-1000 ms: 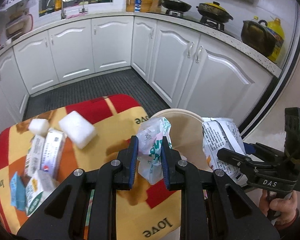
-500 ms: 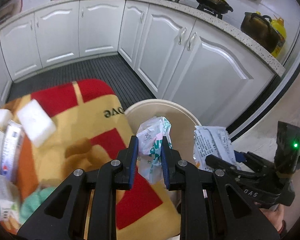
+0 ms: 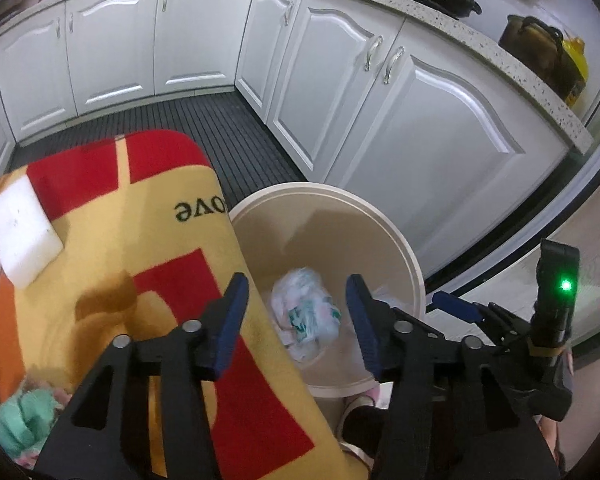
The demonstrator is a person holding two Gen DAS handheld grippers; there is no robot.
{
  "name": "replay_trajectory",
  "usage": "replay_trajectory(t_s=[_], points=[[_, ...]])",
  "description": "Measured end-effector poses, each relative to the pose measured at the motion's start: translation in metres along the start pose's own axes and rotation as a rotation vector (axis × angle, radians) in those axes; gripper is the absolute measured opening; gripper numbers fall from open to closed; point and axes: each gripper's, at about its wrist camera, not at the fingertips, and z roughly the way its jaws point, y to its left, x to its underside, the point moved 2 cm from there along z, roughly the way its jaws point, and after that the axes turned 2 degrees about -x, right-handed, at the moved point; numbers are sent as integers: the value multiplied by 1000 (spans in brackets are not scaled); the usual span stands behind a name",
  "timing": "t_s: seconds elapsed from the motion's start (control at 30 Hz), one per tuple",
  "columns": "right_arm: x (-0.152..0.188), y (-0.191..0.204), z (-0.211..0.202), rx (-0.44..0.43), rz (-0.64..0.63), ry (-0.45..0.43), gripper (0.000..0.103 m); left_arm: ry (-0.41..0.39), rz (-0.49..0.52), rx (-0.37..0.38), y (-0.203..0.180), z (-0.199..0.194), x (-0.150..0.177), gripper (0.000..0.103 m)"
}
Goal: Collect trash
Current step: 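Carry both items over the beige bin and release them inside, then grasp a white foam block with the left tool while the right tool grasps another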
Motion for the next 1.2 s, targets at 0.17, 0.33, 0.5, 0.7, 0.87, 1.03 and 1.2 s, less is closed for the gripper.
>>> replay_trajectory(t_s=[0.17, 0.33, 0.5, 0.7, 0.87, 1.03, 1.2], points=[[5, -5, -4, -17, 36, 4, 81, -4, 7, -31, 3, -5, 4, 52], [10, 3, -9, -31, 31, -1, 81, -39, 26, -95, 5, -18, 8, 52], [12, 17, -20, -41, 4, -24, 81, -69, 24, -143, 15, -33, 12, 53], [10, 41, -34, -42, -45, -59, 81, -105, 6, -184, 29, -56, 16, 52], [9, 63, -45, -53, -84, -87, 81, -127, -20, -220, 44, -79, 21, 52], [7, 92, -57, -86, -131, -110, 82, -127, -62, -240, 67, -100, 28, 53], [4, 125, -56, -127, -187, -107, 83, -131, -104, -286, 100, -127, 33, 53]])
